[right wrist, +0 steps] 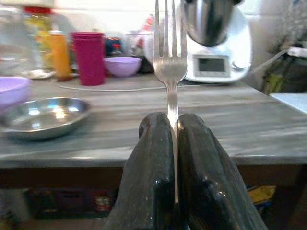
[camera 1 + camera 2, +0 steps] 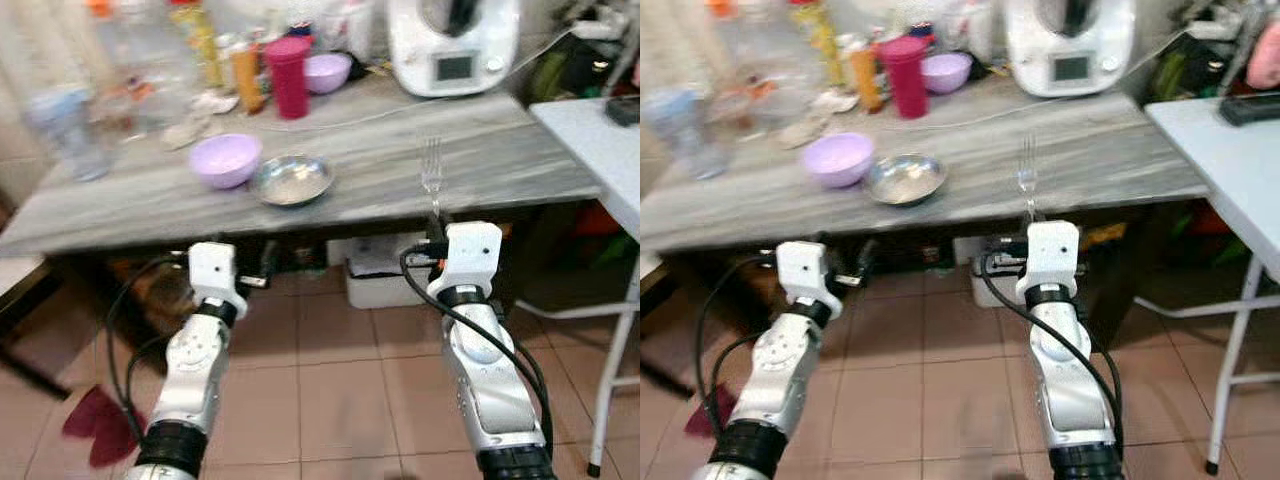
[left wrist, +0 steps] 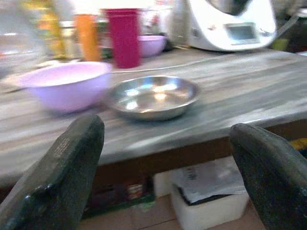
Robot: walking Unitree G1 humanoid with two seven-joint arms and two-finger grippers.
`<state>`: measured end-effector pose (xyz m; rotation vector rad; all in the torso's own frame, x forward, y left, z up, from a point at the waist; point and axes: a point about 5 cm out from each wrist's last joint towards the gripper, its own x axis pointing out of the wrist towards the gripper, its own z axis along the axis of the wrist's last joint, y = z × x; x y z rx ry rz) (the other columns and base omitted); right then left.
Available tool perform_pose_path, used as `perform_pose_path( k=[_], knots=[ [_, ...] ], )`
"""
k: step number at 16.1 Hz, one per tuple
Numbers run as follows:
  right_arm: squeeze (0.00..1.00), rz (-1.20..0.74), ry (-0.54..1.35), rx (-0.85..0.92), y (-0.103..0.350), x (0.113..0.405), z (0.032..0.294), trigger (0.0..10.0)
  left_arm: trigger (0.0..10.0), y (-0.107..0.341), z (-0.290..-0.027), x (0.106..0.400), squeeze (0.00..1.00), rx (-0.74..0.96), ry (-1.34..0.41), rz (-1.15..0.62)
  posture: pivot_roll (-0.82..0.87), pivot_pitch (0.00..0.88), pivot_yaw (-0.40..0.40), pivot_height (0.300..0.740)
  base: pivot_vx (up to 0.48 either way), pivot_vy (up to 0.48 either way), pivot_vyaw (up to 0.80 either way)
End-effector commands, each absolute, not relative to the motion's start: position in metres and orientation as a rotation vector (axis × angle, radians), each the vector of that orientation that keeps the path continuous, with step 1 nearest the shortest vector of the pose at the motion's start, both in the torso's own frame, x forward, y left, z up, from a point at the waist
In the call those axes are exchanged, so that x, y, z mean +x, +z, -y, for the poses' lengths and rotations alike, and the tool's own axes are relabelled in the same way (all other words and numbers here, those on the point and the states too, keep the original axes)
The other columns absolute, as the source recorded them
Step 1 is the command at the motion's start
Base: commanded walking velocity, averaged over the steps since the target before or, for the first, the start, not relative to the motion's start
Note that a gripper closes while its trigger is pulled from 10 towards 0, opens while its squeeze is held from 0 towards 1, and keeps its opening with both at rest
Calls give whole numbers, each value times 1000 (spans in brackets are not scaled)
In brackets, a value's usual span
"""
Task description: Setting the table
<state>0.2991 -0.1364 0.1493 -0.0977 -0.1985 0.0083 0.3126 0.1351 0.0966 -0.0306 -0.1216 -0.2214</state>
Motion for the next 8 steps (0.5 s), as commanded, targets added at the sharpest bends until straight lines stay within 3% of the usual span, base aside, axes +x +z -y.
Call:
perform_pose_path(
  k=[1, 8],
  knots=[
    [0, 216, -10, -95, 154, 299, 141, 10000, 10000, 100, -133, 314, 0, -33, -228, 130, -220, 42, 87, 740, 480, 0, 0],
    [0, 209, -19, -94, 154, 298, 145, 10000, 10000, 98, -130, 312, 0, -37, -239, 122, -228, 50, 83, 740, 460, 0, 0]
  ],
)
